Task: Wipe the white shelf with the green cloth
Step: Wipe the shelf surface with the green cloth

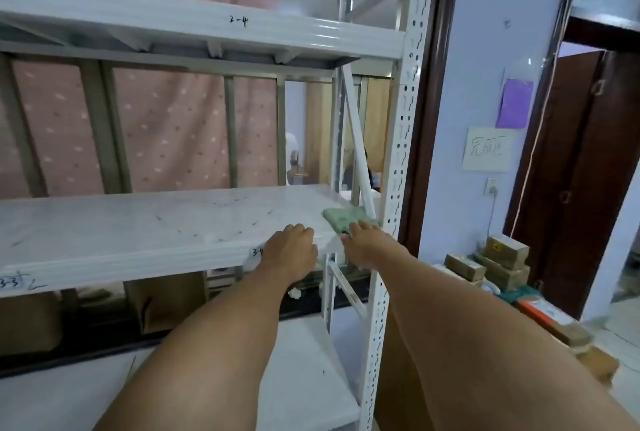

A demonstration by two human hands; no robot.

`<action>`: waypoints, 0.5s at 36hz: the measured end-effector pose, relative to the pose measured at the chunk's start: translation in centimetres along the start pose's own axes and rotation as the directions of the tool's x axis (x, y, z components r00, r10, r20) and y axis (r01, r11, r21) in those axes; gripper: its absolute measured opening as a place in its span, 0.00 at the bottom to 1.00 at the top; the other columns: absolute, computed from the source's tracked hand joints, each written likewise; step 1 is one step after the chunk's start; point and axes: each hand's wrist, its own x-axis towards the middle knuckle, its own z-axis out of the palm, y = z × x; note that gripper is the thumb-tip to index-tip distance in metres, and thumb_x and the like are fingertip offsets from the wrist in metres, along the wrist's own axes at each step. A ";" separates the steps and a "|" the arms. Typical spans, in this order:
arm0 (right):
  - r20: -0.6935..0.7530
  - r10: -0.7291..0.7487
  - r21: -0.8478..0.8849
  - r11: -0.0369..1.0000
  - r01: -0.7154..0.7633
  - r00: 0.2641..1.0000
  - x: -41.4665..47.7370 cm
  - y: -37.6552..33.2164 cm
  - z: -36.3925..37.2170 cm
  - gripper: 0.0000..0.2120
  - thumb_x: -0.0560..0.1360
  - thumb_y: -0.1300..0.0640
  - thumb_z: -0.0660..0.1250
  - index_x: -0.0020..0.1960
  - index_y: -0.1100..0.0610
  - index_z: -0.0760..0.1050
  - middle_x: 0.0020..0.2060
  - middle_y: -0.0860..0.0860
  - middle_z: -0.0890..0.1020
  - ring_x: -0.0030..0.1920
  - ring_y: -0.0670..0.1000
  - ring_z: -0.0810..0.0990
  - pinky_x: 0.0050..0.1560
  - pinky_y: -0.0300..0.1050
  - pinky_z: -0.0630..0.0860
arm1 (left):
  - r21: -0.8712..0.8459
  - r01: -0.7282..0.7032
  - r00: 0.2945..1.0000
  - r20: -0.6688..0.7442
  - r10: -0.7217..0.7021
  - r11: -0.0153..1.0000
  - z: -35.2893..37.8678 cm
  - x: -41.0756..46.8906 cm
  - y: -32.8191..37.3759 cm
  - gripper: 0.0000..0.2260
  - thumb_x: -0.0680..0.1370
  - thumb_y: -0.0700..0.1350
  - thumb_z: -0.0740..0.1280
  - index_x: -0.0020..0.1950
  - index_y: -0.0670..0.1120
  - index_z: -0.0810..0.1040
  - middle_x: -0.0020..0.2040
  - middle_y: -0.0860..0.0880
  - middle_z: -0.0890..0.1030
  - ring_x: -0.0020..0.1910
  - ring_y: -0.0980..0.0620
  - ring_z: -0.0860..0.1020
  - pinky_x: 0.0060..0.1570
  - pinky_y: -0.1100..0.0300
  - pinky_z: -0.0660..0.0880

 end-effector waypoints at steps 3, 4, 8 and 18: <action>-0.031 -0.024 0.012 1.000 0.025 0.999 1.9 0.8 -0.3 0.21 0.81 0.50 0.49 0.71 0.56 0.64 0.70 0.55 0.67 0.69 0.58 0.67 0.67 0.59 0.66 | 0.001 0.033 0.998 -0.057 -0.033 0.999 0.9 0.7 0.3 0.11 0.85 0.44 0.57 0.57 0.42 0.77 0.59 0.45 0.78 0.59 0.44 0.74 0.53 0.51 0.71; -0.025 -0.034 0.023 0.999 0.034 0.999 2.6 0.9 -0.6 0.21 0.81 0.50 0.49 0.71 0.56 0.64 0.70 0.55 0.67 0.68 0.58 0.68 0.67 0.59 0.67 | 0.018 0.036 0.996 -0.076 -0.035 0.999 1.2 0.8 0.3 0.10 0.84 0.43 0.58 0.56 0.42 0.78 0.57 0.45 0.78 0.59 0.45 0.74 0.53 0.51 0.72; -0.008 -0.106 0.012 0.994 0.107 0.994 5.0 1.2 -0.8 0.22 0.82 0.49 0.48 0.72 0.56 0.63 0.72 0.55 0.66 0.70 0.58 0.66 0.68 0.60 0.66 | 0.015 0.076 0.983 -0.167 -0.073 0.997 2.2 1.3 0.1 0.10 0.84 0.43 0.59 0.54 0.43 0.79 0.55 0.47 0.78 0.57 0.46 0.75 0.52 0.52 0.72; 0.005 -0.139 -0.156 0.978 0.138 0.990 10.0 2.1 0.6 0.27 0.78 0.42 0.47 0.67 0.53 0.72 0.66 0.58 0.74 0.68 0.59 0.68 0.63 0.56 0.67 | 0.042 0.131 0.936 -0.334 -0.109 0.991 3.9 0.2 -3.1 0.07 0.82 0.44 0.68 0.54 0.41 0.84 0.51 0.45 0.81 0.52 0.45 0.78 0.50 0.51 0.77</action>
